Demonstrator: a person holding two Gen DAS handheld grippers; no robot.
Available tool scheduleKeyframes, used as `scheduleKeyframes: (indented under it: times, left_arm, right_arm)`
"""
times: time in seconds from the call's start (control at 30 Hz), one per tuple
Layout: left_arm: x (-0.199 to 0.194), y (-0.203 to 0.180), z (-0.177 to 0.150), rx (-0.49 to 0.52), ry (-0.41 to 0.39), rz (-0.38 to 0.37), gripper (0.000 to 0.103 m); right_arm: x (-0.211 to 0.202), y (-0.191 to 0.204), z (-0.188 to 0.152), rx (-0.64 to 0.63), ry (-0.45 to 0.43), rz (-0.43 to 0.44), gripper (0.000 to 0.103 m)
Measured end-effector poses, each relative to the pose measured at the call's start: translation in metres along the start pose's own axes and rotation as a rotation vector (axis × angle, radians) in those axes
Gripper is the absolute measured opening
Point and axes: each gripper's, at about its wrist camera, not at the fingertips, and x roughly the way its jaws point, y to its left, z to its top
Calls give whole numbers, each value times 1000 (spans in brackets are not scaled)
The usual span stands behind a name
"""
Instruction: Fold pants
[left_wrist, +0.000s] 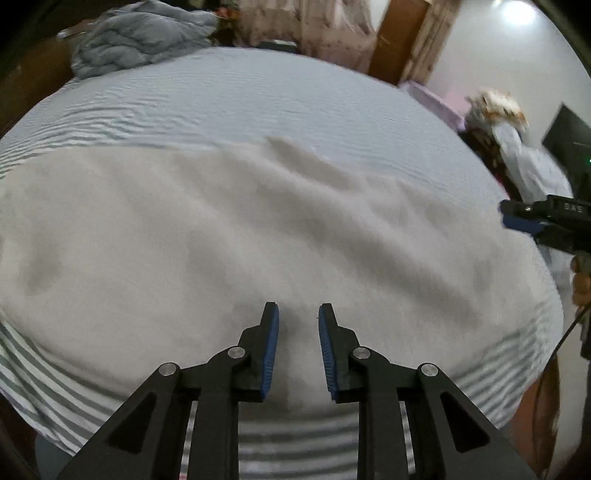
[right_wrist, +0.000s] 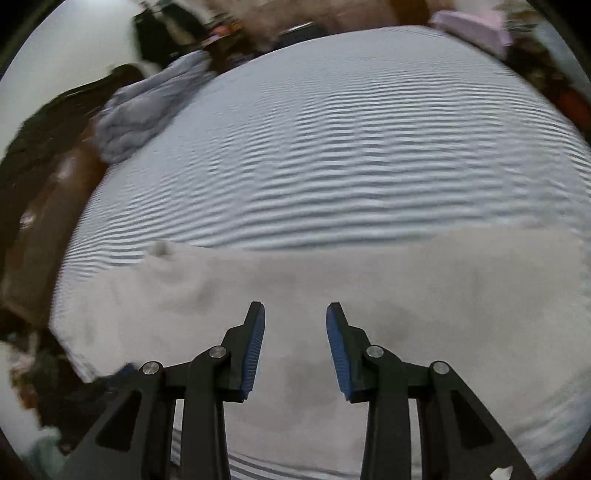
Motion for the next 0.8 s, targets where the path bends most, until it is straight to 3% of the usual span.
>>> scheduleKeyframes:
  times: [0.2,0.4,0.5,0.8]
  left_arm:
    - [7,25,32,-37,-63,52,24]
    - [28,53,29,-70,-21,74,24]
    - [28,59,22,-39,-46,62,24]
    - [24,52,4,12,-83,59,24]
  right_arm:
    - [84,75,47,-46,184,197,33]
    - [156,118,74,-51,304,255,33]
    - [189,129,78,-43,367,283,33]
    - [207,142,54,-162,487,425,32]
